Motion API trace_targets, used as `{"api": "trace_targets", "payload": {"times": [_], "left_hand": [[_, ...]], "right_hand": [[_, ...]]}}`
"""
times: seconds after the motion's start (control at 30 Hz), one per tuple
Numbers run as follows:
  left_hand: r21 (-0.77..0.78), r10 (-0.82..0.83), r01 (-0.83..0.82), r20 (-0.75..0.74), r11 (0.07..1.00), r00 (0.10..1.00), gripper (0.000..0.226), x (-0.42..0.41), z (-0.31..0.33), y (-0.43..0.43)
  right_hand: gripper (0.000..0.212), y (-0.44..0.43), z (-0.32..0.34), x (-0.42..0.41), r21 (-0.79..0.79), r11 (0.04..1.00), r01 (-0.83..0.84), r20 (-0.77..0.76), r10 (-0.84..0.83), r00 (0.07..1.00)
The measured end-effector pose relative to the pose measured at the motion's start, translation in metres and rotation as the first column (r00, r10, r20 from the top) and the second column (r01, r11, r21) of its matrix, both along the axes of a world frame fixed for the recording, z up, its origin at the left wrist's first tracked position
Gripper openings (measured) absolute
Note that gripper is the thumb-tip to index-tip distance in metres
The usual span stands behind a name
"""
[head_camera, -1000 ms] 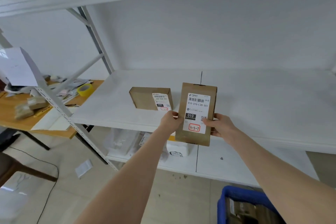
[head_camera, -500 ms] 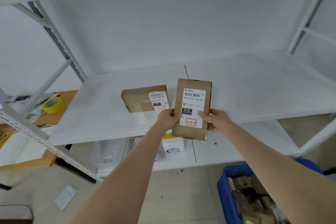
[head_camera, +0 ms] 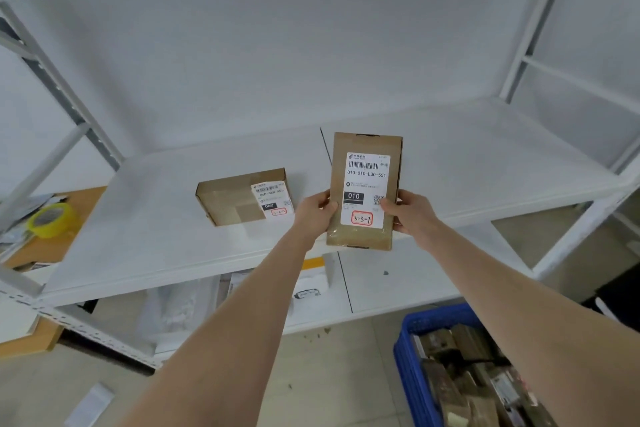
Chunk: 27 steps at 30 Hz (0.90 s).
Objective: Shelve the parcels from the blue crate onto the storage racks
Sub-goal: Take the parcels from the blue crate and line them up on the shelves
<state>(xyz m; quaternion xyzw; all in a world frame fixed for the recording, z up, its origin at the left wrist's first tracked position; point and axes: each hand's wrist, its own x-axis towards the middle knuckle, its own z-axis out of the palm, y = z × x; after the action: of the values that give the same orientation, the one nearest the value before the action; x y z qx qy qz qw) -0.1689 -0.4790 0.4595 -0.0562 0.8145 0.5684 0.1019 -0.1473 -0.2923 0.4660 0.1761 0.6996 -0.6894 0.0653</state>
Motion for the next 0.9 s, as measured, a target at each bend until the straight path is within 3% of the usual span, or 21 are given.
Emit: {"api": "trace_targets", "payload": {"times": [0.53, 0.9], "left_hand": [[-0.004, 0.09, -0.091, -0.069, 0.996, 0.994, 0.047, -0.024, 0.0, 0.22], [0.039, 0.2, -0.2, -0.008, 0.979, 0.98, 0.053, -0.087, -0.024, 0.269]], "right_hand": [[0.028, 0.207, -0.013, -0.047, 0.16, 0.987, 0.009, -0.121, 0.011, 0.993], [0.043, 0.235, -0.029, -0.102, 0.248, 0.967, 0.064, -0.199, -0.014, 0.98]]}}
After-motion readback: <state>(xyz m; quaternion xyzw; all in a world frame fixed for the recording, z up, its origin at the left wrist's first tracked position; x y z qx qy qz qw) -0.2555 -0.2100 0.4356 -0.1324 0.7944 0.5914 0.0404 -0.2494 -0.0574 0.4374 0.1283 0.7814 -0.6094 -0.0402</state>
